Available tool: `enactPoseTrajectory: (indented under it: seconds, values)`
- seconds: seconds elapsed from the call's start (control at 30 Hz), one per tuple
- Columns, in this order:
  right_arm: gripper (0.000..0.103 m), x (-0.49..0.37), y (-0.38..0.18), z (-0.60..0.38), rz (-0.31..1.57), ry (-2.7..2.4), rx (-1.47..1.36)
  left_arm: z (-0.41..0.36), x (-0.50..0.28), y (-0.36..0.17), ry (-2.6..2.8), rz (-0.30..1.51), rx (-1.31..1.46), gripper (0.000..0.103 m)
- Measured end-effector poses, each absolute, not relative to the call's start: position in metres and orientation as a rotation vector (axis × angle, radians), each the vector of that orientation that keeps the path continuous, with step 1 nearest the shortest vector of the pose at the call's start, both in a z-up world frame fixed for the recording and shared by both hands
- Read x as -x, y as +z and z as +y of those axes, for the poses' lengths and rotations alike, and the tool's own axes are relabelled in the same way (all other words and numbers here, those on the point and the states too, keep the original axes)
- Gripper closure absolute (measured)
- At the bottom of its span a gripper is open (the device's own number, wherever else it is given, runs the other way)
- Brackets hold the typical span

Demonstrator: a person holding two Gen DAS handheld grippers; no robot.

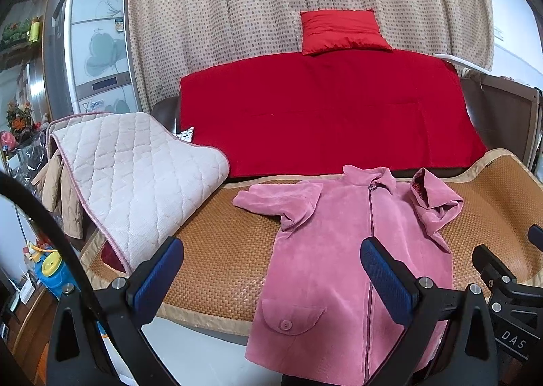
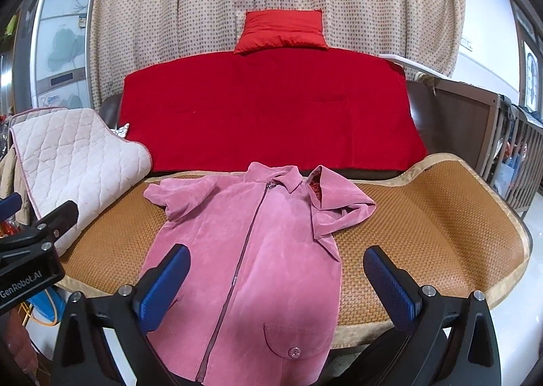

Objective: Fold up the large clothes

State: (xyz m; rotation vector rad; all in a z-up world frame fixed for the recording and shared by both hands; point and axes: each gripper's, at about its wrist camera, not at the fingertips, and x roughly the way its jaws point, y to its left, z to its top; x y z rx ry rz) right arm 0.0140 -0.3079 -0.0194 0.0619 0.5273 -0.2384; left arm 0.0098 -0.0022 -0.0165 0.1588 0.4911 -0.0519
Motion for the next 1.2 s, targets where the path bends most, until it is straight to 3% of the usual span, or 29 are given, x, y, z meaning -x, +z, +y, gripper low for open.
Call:
enactPoseTrajectory:
  seconds: [0.87,1.2]
  values:
    - [0.000,-0.019,-0.021,-0.300,0.535,-0.245,-0.014,0.000,-0.018,-0.025,-0.063,0.523,-0.144,0.000]
    - [0.000,-0.046,-0.044,-0.327,0.600,-0.260,-0.059,0.016,-0.080,-0.092,-0.122,0.789,-0.050,0.000]
